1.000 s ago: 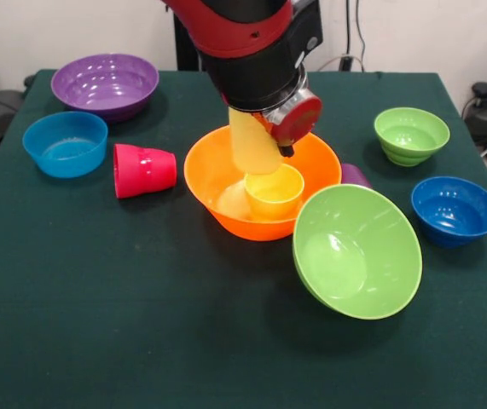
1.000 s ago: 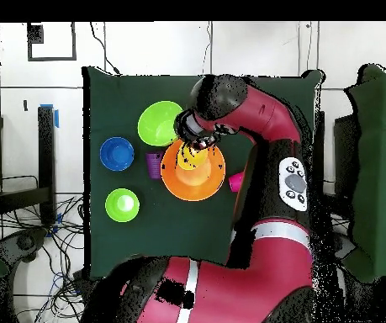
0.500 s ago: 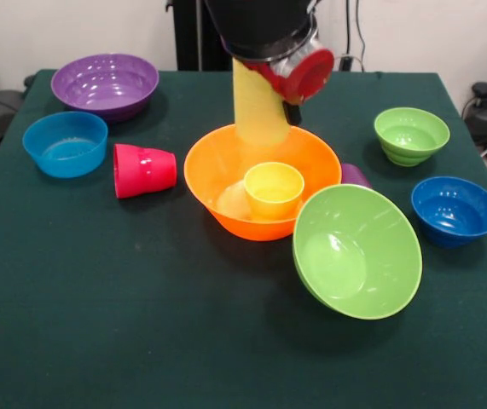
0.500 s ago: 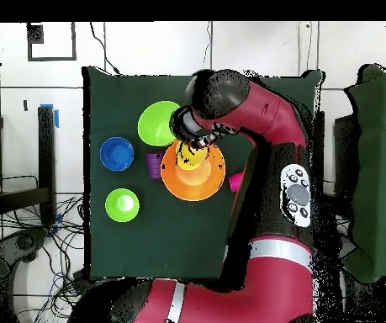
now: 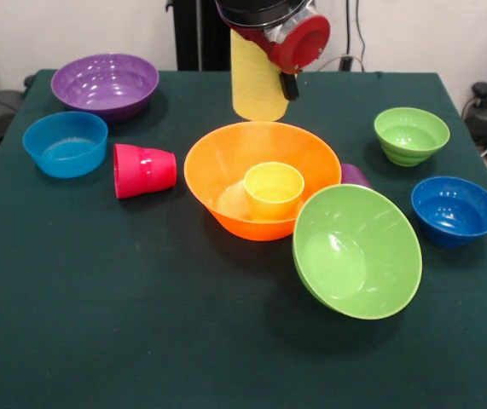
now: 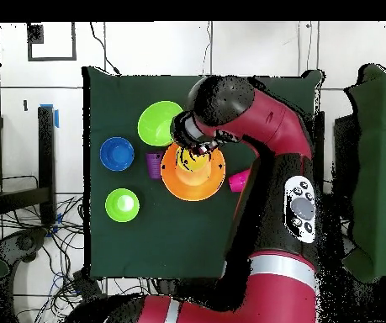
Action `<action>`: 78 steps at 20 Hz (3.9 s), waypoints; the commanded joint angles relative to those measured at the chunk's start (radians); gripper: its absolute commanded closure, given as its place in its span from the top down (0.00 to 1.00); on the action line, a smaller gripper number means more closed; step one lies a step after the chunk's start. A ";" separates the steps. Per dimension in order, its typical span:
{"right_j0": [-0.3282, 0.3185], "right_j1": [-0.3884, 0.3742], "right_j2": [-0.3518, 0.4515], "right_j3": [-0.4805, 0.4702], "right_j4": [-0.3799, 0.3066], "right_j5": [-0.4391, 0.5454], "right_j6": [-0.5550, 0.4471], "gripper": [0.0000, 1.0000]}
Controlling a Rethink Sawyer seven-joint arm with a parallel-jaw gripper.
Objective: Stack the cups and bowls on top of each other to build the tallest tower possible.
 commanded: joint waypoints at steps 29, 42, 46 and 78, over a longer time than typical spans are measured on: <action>0.048 0.077 0.029 0.114 0.016 -0.173 0.170 0.00; 0.052 0.107 0.023 0.107 0.011 -0.216 0.171 0.00; 0.051 0.121 0.019 0.103 0.008 -0.232 0.168 0.00; 0.074 0.045 -0.015 0.192 0.029 -0.240 0.163 0.00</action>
